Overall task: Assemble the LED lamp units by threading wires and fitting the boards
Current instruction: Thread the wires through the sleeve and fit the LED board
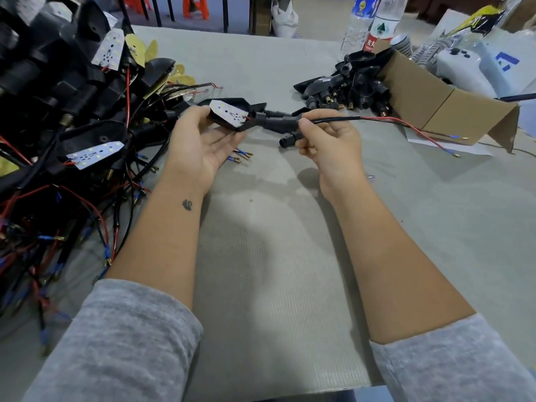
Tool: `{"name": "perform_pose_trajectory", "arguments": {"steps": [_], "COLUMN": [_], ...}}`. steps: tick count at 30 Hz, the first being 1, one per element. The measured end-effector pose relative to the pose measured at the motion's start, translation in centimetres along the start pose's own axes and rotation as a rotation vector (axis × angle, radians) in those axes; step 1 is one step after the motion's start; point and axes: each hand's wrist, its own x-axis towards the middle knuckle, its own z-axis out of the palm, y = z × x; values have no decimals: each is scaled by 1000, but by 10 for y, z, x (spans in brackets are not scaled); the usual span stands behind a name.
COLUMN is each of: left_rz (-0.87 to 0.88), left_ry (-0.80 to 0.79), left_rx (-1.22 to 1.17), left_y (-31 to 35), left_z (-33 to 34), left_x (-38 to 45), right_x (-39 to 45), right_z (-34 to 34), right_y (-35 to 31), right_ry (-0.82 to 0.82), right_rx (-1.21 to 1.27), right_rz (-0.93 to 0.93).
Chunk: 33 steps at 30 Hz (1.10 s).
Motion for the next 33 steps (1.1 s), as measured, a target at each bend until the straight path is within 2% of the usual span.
{"name": "perform_pose_trajectory", "arguments": {"steps": [5, 8, 14, 17, 23, 27, 33], "left_rz": [88, 121, 108, 120, 116, 131, 108], "left_ry": [108, 160, 80, 60, -86, -153, -170], "left_rx": [34, 88, 19, 53, 305, 257, 225], "left_y": [-1, -1, -3, -6, -11, -12, 0], "left_z": [-4, -7, -7, -5, -3, -7, -8], "left_x": [6, 9, 9, 9, 6, 4, -5], "right_x": [-7, -12, -17, -21, -24, -34, -45], "right_z": [6, 8, 16, 22, 31, 40, 51], "right_y": [0, -1, 2, 8, 3, -2, -8], "right_ry": [-158, -289, -590, -607, -671, -650, -612], "right_rx": [-281, -357, -540, -657, -1046, -1092, -1113], "right_rz": [-102, -130, -134, -256, -440, -506, -564]}}
